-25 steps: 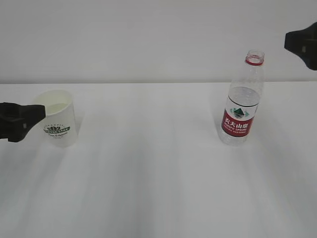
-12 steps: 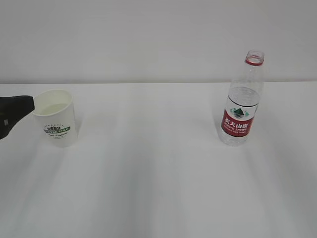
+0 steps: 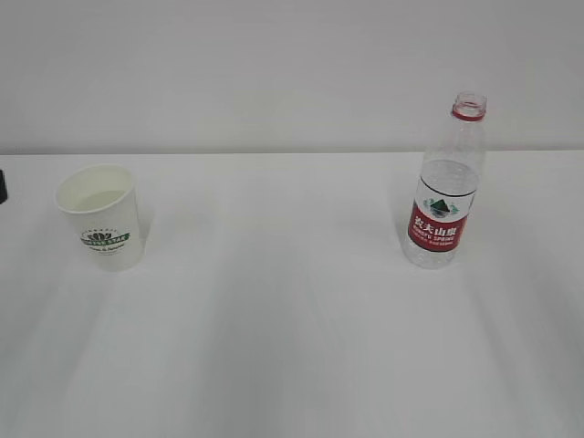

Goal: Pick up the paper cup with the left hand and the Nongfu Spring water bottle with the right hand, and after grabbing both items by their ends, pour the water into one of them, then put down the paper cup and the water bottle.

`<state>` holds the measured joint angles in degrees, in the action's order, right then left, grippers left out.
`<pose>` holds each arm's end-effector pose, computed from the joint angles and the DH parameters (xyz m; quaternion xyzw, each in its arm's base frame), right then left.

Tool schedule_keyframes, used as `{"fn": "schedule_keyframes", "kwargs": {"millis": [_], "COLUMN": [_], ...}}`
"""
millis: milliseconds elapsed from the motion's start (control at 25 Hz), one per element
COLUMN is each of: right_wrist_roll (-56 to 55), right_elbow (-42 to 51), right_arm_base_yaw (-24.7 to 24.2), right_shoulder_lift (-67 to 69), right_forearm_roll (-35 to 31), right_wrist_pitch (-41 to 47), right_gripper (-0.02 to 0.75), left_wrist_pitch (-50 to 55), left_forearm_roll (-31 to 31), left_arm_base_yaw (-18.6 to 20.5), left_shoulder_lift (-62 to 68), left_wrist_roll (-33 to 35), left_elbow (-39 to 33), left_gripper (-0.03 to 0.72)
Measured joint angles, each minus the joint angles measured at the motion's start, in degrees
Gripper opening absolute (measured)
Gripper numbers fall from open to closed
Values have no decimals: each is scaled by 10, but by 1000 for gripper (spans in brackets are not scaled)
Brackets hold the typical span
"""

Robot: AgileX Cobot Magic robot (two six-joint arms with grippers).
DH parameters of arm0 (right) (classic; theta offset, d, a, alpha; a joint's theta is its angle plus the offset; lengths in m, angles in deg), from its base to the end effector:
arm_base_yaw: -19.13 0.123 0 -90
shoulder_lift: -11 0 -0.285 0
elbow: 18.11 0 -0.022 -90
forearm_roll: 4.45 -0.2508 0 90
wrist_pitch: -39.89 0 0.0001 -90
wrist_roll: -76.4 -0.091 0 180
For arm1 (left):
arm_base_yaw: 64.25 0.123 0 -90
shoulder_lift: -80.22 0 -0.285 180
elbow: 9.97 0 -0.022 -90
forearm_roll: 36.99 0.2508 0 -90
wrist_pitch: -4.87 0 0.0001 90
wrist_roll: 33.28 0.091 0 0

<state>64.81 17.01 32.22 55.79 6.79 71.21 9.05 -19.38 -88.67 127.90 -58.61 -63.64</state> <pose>0.1243 0.0194 0.3572 -0.0510 0.8207 0.0329 0.5681 0.1338 -0.0585 0.2818 0.1085 0.7877 -0.1597 0.5851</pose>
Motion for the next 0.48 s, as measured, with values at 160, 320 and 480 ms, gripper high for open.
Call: {"fn": "schedule_keyframes", "kwargs": {"millis": [160,320,480], "right_wrist_roll": [0,0,0], "right_elbow": [0,0,-1], "right_arm_base_yaw": [0,0,0], "right_shoulder_lift": [-36,-65,-91], "right_forearm_roll": [-9,-21,-44], "right_wrist_pitch": [33,69,124], "right_gripper": [568,568,568], "left_wrist_pitch": [74,141,183], "left_forearm_roll": [-9,-17,-31], "left_arm_base_yaw": [-1,-2,-2], "left_shoulder_lift": [-76,-138,-184], "left_wrist_roll": [0,0,0], "left_elbow": [0,0,0], "left_gripper": [538,538,536]}}
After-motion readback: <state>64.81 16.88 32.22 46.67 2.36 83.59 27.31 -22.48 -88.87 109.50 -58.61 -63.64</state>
